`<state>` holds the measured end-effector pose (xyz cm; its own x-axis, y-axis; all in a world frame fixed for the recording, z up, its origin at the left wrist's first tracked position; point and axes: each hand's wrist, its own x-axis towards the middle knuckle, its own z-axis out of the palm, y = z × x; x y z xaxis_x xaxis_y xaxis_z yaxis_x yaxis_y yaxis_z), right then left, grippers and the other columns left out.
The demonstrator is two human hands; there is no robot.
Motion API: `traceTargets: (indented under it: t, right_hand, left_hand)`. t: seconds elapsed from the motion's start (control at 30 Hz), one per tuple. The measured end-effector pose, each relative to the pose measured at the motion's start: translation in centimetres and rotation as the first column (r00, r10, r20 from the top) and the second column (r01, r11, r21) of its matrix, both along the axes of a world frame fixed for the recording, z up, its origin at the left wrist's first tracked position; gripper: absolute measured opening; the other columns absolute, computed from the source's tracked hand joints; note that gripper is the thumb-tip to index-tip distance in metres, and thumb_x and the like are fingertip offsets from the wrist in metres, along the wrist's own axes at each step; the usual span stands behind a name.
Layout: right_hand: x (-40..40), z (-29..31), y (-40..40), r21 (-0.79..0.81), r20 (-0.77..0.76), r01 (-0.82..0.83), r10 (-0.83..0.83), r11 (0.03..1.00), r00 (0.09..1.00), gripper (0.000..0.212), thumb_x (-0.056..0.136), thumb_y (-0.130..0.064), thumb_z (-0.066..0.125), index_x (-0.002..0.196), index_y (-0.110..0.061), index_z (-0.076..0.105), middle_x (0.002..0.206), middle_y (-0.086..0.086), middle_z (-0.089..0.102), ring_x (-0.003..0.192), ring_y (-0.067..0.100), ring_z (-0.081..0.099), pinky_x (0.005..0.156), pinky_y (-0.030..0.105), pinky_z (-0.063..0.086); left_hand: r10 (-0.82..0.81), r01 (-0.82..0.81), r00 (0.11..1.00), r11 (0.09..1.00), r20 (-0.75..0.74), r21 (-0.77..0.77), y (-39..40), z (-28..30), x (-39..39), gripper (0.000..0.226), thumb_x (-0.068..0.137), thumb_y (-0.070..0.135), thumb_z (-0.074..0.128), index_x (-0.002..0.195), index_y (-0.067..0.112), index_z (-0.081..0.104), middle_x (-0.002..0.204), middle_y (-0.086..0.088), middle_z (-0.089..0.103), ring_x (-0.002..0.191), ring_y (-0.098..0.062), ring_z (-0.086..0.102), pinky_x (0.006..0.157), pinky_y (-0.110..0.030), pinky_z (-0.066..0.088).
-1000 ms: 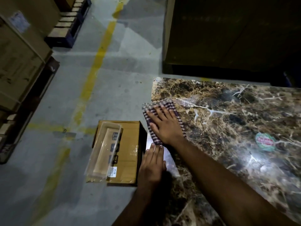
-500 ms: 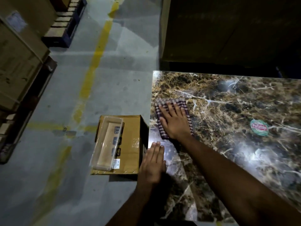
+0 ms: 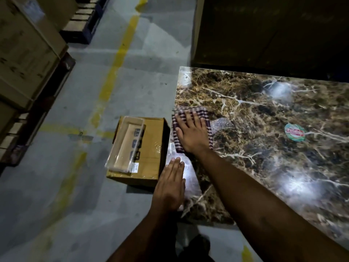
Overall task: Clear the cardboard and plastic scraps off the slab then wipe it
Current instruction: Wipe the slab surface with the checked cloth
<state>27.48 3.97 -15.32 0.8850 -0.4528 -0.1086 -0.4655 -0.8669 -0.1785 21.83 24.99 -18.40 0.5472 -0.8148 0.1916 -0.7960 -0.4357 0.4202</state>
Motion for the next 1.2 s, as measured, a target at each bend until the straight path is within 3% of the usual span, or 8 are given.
traceTargets:
  t: [0.13, 0.33, 0.47, 0.53, 0.73, 0.93, 1.13, 1.2]
  right_hand:
    - [-3.6, -0.2, 2.2, -0.021, -0.009, -0.25, 0.25, 0.968, 0.968, 0.054, 0.106, -0.052, 0.019, 0.159, -0.045, 0.008, 0.17, 0.0, 0.007, 0.157, 0.025, -0.003, 0.123, 0.046, 0.002]
    - [-5.9, 0.1, 1.2, 0.011, -0.058, 0.002, -0.001, 1.0, 0.998, 0.057, 0.105, -0.054, 0.013, 0.158, -0.043, -0.004, 0.17, 0.003, 0.002, 0.156, 0.028, -0.008, 0.124, 0.051, -0.001]
    - [-5.3, 0.4, 4.5, -0.008, -0.015, -0.205, 0.205, 0.979, 0.979, 0.055, 0.106, -0.053, 0.016, 0.158, -0.045, 0.002, 0.17, 0.002, 0.004, 0.156, 0.027, -0.005, 0.123, 0.047, -0.003]
    - [-7.7, 0.2, 4.7, -0.017, -0.009, -0.29, 0.29, 0.957, 0.957, 0.053, 0.106, -0.053, 0.018, 0.157, -0.047, 0.006, 0.17, -0.001, 0.006, 0.157, 0.024, -0.002, 0.123, 0.045, -0.003]
    - [-8.6, 0.2, 4.5, 0.032, -0.023, -0.03, 0.031, 0.999, 0.999, 0.055, 0.106, -0.053, 0.015, 0.159, -0.044, 0.003, 0.17, 0.002, 0.004, 0.156, 0.027, -0.005, 0.124, 0.049, -0.001]
    - [-10.8, 0.3, 7.5, 0.023, -0.008, -0.328, 0.328, 0.944, 0.945, 0.053, 0.106, -0.052, 0.016, 0.158, -0.046, 0.007, 0.17, -0.002, 0.004, 0.156, 0.024, -0.005, 0.124, 0.046, -0.002]
    - [-11.0, 0.6, 8.8, 0.054, -0.029, -0.076, 0.078, 0.996, 0.997, 0.055, 0.106, -0.05, 0.015, 0.16, -0.04, 0.005, 0.17, 0.003, 0.002, 0.156, 0.028, -0.008, 0.125, 0.05, -0.001]
    - [-10.5, 0.7, 11.1, 0.053, -0.015, -0.162, 0.163, 0.985, 0.987, 0.055, 0.106, -0.05, 0.015, 0.159, -0.041, 0.005, 0.17, 0.004, 0.002, 0.156, 0.028, -0.009, 0.125, 0.051, -0.001]
  left_hand:
    - [0.044, -0.047, 0.999, 0.988, 0.023, 0.145, 0.7, 0.6, -1.4, 0.055, 0.103, 0.031, 0.038, 0.152, 0.006, 0.039, 0.159, -0.011, 0.037, 0.15, -0.025, 0.03, 0.123, -0.036, 0.018]
    - [0.077, -0.086, 0.996, 0.975, 0.052, 0.207, 2.4, 1.2, -3.1, 0.057, 0.1, 0.032, 0.034, 0.15, 0.008, 0.044, 0.157, -0.01, 0.041, 0.147, -0.025, 0.035, 0.121, -0.037, 0.025]
    - [0.108, -0.119, 0.992, 0.969, 0.063, 0.216, 2.5, 1.8, -3.9, 0.056, 0.093, 0.026, 0.059, 0.145, 0.006, 0.051, 0.151, -0.012, 0.05, 0.142, -0.027, 0.045, 0.114, -0.044, 0.039]
    - [0.091, -0.105, 0.993, 0.97, 0.073, 0.219, 2.9, 1.9, -4.3, 0.052, 0.094, 0.026, 0.057, 0.143, 0.007, 0.054, 0.15, -0.012, 0.051, 0.141, -0.027, 0.046, 0.114, -0.044, 0.04]
    - [0.081, -0.084, 0.996, 0.971, 0.022, 0.225, 4.8, 2.0, -5.3, 0.057, 0.099, 0.031, 0.034, 0.152, 0.009, 0.041, 0.159, -0.009, 0.037, 0.149, -0.023, 0.032, 0.122, -0.038, 0.026]
    - [0.111, -0.102, 0.994, 0.959, -0.021, 0.266, 5.8, 2.5, -6.7, 0.055, 0.102, 0.031, 0.035, 0.153, 0.011, 0.039, 0.16, -0.01, 0.036, 0.151, -0.023, 0.028, 0.122, -0.041, 0.027]
    - [0.086, -0.082, 0.996, 0.956, -0.002, 0.282, 8.4, 2.7, -7.1, 0.056, 0.103, 0.031, 0.038, 0.157, 0.015, 0.031, 0.165, -0.004, 0.027, 0.153, -0.016, 0.019, 0.125, -0.034, 0.015]
    - [0.087, -0.085, 0.996, 0.959, 0.002, 0.271, 9.2, 2.9, -7.4, 0.055, 0.1, 0.029, 0.039, 0.153, 0.014, 0.041, 0.16, -0.006, 0.037, 0.149, -0.019, 0.03, 0.123, -0.036, 0.022]
